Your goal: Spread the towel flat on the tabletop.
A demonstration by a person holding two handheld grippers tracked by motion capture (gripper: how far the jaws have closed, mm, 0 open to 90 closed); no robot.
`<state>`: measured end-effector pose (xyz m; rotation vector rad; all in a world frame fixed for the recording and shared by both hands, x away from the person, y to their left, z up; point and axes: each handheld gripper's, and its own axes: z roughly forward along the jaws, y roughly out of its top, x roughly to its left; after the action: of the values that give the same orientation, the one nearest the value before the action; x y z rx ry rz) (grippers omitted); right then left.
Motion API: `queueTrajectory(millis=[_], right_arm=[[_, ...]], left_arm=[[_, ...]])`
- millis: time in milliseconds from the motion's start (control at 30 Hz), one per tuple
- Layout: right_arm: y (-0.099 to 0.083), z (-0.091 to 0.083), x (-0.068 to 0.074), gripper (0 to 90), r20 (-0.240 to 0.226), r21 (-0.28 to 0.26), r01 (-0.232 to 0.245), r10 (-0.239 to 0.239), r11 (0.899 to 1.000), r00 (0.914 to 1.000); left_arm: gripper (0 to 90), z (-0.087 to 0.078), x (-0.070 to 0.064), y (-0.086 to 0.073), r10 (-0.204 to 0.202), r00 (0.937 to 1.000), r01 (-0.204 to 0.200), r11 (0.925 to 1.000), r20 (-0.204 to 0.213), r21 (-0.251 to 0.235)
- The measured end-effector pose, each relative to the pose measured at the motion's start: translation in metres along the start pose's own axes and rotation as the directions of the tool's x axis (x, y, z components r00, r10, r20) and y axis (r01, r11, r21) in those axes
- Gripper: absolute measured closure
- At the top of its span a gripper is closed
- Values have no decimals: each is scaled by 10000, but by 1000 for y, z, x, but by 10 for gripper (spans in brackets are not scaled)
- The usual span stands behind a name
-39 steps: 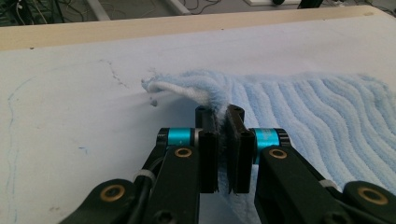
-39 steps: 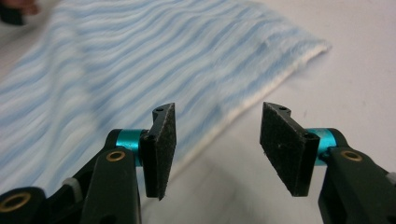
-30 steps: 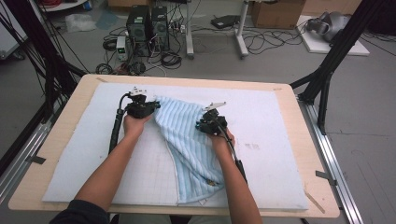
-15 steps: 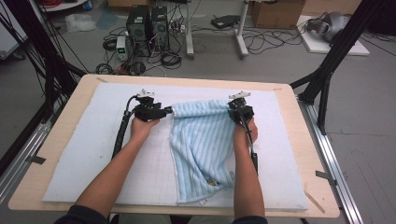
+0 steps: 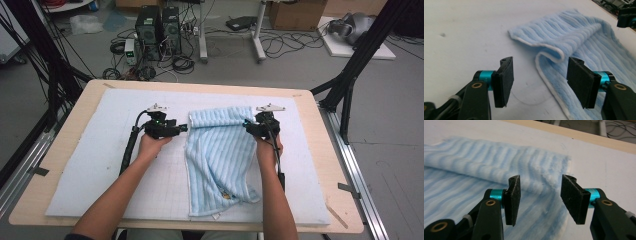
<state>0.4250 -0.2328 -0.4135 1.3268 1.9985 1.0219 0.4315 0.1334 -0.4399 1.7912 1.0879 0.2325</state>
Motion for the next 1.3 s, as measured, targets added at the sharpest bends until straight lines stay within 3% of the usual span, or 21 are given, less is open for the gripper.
queueTrajectory(millis=[100,233,400,533,633,700,733,800,900,967,1067,1200,1300], right_arm=[[-7,-15,4,483,-478,-307,59,-74,9995,9988],[-20,-34,12,474,-816,-453,392,-428,9982,9957],[-37,-51,19,475,-1167,-774,476,-564,9959,9916],[-39,-53,22,475,-1203,-776,601,-692,9952,9903],[-38,-53,22,474,-1261,-835,525,-628,9951,9900],[-39,-52,23,473,-1324,-757,553,-651,9956,9891],[-39,-52,24,473,-1326,-746,575,-670,9956,9889],[-39,-51,25,474,-1415,-714,586,-683,9957,9876],[-39,-50,29,474,-1551,-703,683,-786,9952,9848],[-39,-49,32,474,-1637,-682,698,-802,9952,9832],[-39,-46,37,474,-1781,-590,800,-893,9951,9800],[-38,-40,47,470,-2150,-518,893,-985,9947,9716],[-37,-34,56,465,-2387,-411,1074,-1141,9934,9644]], left_arm=[[356,3,-6,-2,27,9995,-40,9991,319,422],[363,8,-24,-3,663,9963,-700,9952,551,679],[369,19,-41,-10,1432,9890,-1465,9823,363,1170],[387,27,-52,-15,2049,9786,-2013,9716,-172,1244],[529,28,-57,-17,2674,9618,-2591,9583,-587,1201],[849,27,-57,-17,2760,9593,-2681,9567,-604,1137],[856,27,-57,-17,2779,9583,-2697,9565,-658,1115],[868,24,-49,-15,2657,9603,-2568,9609,-849,1032],[871,17,-30,-12,1837,9779,-1770,9816,-1002,716],[871,11,-17,-11,1497,9820,-1444,9881,-1149,533],[871,2,1,-9,1177,9820,-1126,9927,-1481,422],[871,-11,29,-4,784,9760,-756,9969,-2030,217],[871,-16,42,-3,476,9747,-472,9989,-2183,73]])
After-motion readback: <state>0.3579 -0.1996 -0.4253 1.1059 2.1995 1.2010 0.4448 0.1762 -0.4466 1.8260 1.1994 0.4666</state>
